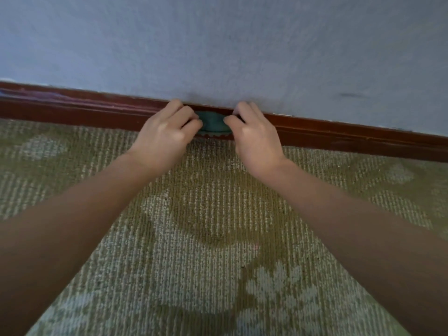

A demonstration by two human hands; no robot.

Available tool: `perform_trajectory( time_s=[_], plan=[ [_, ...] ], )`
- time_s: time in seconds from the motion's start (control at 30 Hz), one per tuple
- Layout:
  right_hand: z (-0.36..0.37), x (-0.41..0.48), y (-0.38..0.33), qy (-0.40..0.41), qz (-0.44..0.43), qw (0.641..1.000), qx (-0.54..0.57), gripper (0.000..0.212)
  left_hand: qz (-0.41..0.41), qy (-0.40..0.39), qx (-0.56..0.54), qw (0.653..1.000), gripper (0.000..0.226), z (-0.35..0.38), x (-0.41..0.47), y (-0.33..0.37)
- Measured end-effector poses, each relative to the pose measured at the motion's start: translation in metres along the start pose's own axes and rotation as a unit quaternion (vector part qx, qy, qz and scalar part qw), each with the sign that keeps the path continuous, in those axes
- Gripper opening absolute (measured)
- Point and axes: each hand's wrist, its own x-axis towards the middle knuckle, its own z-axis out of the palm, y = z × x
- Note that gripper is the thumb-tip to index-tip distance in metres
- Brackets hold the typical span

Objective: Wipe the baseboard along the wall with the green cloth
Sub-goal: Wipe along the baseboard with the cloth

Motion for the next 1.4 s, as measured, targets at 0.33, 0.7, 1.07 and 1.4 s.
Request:
perform_trajectory(
  time_s=[0.33, 0.7, 1.07, 1.4],
  plan=[
    [0.017, -0.021, 0.004, -0.038, 0.044, 0.998, 0.021, 0.019, 0.049, -0.079, 0.03, 0.995, 0.021, -0.004, -0.008, 0.019],
    [0.006, 0.003, -0.004, -0.021, -0.061, 0.997, -0.053, 0.022, 0.115, -0.071, 0.094, 0.986, 0.024, 0.0, -0.004, -0.01],
    [0.024, 0.009, -0.024, -0.028, -0.015, 0.999, -0.01, 0.021, 0.088, -0.083, 0.092, 0.988, 0.022, -0.004, -0.019, -0.023],
    [0.013, -0.024, -0.038, -0.023, 0.061, 0.997, 0.039, 0.036, 0.051, -0.08, 0.05, 0.994, 0.021, -0.015, -0.039, -0.003]
  ],
)
